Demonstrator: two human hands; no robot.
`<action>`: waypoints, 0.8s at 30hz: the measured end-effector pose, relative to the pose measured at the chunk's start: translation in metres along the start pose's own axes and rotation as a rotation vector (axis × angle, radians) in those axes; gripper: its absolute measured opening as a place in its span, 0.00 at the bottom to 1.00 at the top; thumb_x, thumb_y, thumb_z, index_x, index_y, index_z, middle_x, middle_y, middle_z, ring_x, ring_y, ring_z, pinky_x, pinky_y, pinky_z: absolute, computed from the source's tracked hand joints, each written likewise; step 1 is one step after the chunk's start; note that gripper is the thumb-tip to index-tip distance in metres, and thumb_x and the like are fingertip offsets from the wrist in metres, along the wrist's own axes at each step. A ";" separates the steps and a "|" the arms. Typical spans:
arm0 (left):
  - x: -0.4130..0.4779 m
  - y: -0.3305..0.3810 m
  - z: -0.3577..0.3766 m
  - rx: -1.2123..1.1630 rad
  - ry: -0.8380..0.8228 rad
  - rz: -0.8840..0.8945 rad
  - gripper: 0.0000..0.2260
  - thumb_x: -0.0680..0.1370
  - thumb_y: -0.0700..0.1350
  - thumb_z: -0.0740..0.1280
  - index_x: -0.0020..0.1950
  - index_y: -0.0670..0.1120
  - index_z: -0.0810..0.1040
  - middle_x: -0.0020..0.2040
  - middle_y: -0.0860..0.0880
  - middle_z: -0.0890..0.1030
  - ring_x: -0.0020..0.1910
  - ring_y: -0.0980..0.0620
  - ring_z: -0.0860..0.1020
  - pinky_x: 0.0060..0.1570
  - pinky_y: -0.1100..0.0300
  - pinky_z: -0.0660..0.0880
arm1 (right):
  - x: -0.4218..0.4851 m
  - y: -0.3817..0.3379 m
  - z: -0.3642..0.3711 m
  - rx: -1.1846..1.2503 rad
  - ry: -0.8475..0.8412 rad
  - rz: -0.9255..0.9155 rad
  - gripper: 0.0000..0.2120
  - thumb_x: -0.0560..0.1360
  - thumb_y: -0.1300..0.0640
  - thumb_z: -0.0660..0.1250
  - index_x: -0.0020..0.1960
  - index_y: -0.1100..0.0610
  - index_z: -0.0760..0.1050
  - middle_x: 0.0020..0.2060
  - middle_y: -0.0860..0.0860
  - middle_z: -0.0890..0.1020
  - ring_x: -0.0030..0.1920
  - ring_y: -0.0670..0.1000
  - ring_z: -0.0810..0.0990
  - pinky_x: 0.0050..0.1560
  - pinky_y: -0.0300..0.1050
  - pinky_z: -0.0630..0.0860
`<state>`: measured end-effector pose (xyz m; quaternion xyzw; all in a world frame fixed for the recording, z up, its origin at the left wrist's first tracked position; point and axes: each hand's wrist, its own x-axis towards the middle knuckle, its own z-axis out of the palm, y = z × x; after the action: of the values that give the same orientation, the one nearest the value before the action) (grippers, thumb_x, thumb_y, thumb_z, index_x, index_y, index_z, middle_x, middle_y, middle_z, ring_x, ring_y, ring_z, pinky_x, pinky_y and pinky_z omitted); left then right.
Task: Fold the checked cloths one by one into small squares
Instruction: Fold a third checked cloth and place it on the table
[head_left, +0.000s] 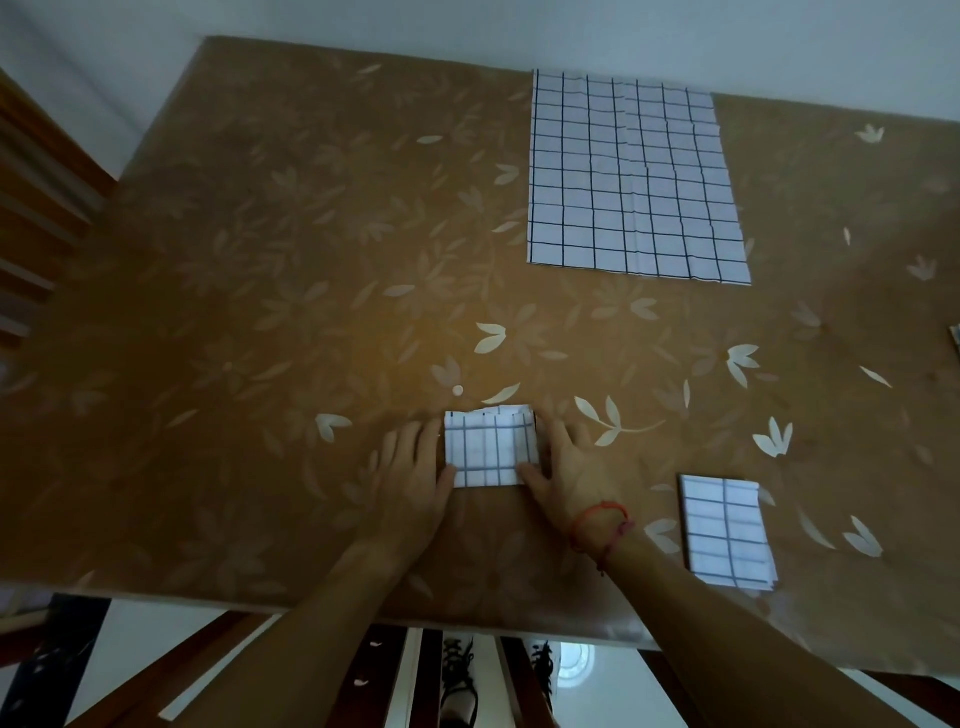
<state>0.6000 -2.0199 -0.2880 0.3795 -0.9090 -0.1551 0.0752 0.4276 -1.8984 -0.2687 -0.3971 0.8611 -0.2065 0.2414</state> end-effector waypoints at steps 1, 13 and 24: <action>0.000 0.001 -0.001 0.010 0.012 0.047 0.22 0.78 0.51 0.55 0.67 0.42 0.72 0.63 0.43 0.76 0.60 0.44 0.74 0.56 0.49 0.74 | 0.000 -0.001 -0.001 0.010 0.013 0.000 0.32 0.73 0.48 0.66 0.73 0.43 0.55 0.66 0.52 0.67 0.53 0.54 0.78 0.50 0.49 0.80; 0.002 -0.014 0.015 0.112 -0.171 0.299 0.25 0.83 0.49 0.41 0.77 0.39 0.58 0.77 0.44 0.58 0.77 0.48 0.53 0.73 0.50 0.54 | 0.010 -0.039 0.047 -0.383 0.044 -0.463 0.25 0.78 0.57 0.52 0.73 0.63 0.63 0.73 0.59 0.65 0.74 0.56 0.62 0.73 0.52 0.60; 0.001 -0.018 0.017 0.137 -0.201 0.320 0.25 0.82 0.47 0.52 0.77 0.39 0.53 0.78 0.41 0.53 0.78 0.47 0.50 0.74 0.48 0.52 | 0.013 -0.028 0.047 -0.521 -0.035 -0.412 0.27 0.82 0.50 0.43 0.74 0.63 0.61 0.73 0.59 0.64 0.75 0.56 0.61 0.74 0.53 0.57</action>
<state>0.6070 -2.0288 -0.3097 0.2171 -0.9690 -0.1161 -0.0182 0.4635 -1.9327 -0.2944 -0.6148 0.7822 -0.0170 0.0995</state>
